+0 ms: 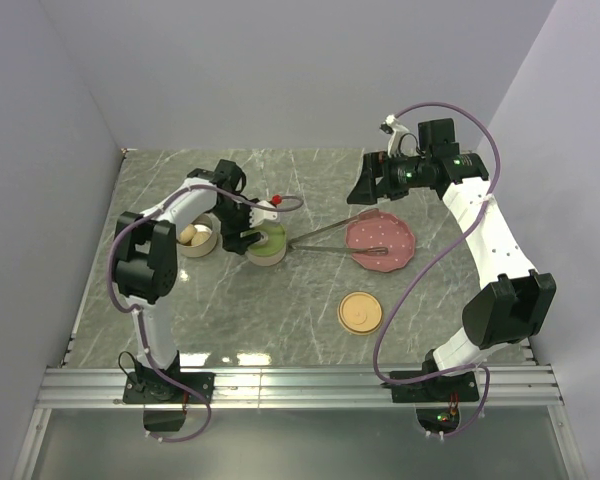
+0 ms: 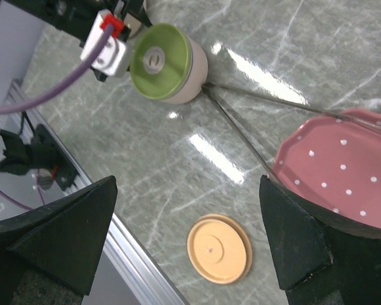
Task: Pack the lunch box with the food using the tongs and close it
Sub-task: Move the lunch box, then pick up the lid of the lunch box with the right arm, then pass the lid of the lunch box from the right arm to the left
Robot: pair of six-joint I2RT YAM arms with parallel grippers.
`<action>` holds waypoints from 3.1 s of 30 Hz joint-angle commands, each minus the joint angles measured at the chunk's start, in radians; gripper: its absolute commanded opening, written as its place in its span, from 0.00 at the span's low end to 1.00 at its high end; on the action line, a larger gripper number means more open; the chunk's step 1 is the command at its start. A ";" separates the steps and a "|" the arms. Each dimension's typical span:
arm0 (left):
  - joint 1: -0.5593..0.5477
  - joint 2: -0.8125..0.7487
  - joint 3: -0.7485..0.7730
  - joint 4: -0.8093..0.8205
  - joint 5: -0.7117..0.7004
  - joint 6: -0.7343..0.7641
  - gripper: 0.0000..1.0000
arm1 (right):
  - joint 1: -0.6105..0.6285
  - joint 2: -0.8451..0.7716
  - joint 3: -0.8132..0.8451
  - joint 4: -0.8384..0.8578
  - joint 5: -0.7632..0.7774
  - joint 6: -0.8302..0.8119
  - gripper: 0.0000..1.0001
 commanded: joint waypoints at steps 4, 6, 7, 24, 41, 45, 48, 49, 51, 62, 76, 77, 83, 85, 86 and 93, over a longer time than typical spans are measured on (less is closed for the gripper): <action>0.004 -0.028 0.041 0.013 0.041 -0.066 0.75 | -0.020 -0.038 0.012 -0.175 0.044 -0.248 0.97; 0.040 -0.075 0.040 0.004 0.076 -0.081 0.75 | -0.021 -0.070 -0.020 -0.252 0.084 -0.325 0.96; 0.056 -0.094 0.040 0.001 0.090 -0.089 0.75 | -0.021 -0.082 -0.036 -0.275 0.098 -0.395 0.96; 0.155 -0.672 -0.311 0.462 0.466 -0.803 0.74 | 0.245 -0.168 -0.513 -0.139 0.495 -0.387 0.46; 0.160 -0.855 -0.505 0.536 0.403 -0.842 0.74 | 0.356 0.028 -0.600 0.071 0.572 -0.319 0.44; 0.166 -0.859 -0.523 0.550 0.405 -0.850 0.75 | 0.364 0.051 -0.612 0.099 0.584 -0.324 0.44; 0.171 -0.862 -0.520 0.553 0.408 -0.861 0.75 | 0.365 0.079 -0.620 0.120 0.595 -0.327 0.44; 0.174 -0.864 -0.520 0.557 0.414 -0.867 0.75 | 0.367 0.085 -0.622 0.123 0.596 -0.325 0.44; 0.178 -0.868 -0.525 0.562 0.425 -0.881 0.75 | 0.368 0.099 -0.625 0.140 0.601 -0.325 0.44; 0.189 -0.873 -0.509 0.585 0.441 -0.951 0.74 | 0.371 0.116 -0.655 0.174 0.596 -0.339 0.04; 0.258 -0.896 -0.574 1.018 0.785 -1.636 0.72 | 0.341 0.008 -0.278 0.058 0.259 -0.230 0.00; 0.258 -0.910 -0.629 1.086 0.793 -1.702 0.72 | 0.335 0.011 -0.219 0.053 0.221 -0.219 0.00; 0.248 -0.913 -0.756 1.535 0.811 -2.141 0.68 | 0.307 0.036 -0.016 0.079 0.045 -0.115 0.00; 0.240 -0.890 -0.799 1.686 0.799 -2.357 0.65 | 0.302 0.056 0.019 0.117 0.014 -0.060 0.00; 0.229 -0.885 -0.843 1.902 0.785 -2.440 0.64 | 0.301 0.066 0.047 0.128 -0.003 -0.040 0.00; 0.192 -0.829 -0.893 2.179 0.652 -2.734 0.63 | 0.302 0.086 0.036 0.241 -0.114 0.093 0.00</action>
